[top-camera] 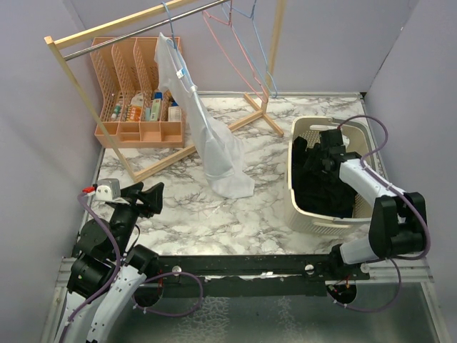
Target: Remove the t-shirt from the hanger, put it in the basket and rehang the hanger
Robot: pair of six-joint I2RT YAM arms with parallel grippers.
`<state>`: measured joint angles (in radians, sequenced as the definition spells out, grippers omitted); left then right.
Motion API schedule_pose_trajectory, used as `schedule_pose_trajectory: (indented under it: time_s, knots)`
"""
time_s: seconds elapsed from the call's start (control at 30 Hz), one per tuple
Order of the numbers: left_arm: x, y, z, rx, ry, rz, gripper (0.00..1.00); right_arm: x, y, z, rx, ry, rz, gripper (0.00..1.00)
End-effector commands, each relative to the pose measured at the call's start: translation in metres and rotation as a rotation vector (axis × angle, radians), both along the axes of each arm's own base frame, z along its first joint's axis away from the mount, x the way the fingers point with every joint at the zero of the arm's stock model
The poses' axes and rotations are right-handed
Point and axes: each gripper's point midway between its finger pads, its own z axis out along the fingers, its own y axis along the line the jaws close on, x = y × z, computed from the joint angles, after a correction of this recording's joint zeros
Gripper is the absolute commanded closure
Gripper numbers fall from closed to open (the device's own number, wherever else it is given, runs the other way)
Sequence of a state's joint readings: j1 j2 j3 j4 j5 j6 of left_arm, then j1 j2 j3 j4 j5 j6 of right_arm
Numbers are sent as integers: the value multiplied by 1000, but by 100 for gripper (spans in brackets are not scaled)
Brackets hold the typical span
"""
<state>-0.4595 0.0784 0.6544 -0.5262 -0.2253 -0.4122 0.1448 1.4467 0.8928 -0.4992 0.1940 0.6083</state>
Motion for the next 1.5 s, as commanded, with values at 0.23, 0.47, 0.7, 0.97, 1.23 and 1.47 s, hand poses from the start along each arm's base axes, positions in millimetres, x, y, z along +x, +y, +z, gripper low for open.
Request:
schedule_pose_trajectory:
  time_s: [0.23,0.47,0.7,0.97,1.23,1.47]
  knots:
    - [5,-3,0,8,19,-1,32,7,-13,79,-34,-126,-42,24]
    - [11,-10,-7,31,56,-24,32,-6,60,246,166,-645,462,4]
    - [12,-9,-7,28,52,-17,32,-70,132,321,429,-829,946,99]
    - [19,-16,-14,48,87,-36,32,-88,189,400,416,-930,1163,61]
    - [17,-13,-13,45,80,-24,32,-58,284,413,275,-858,1206,28]
    - [16,-12,-12,44,76,-20,32,-14,337,411,163,-830,1099,18]
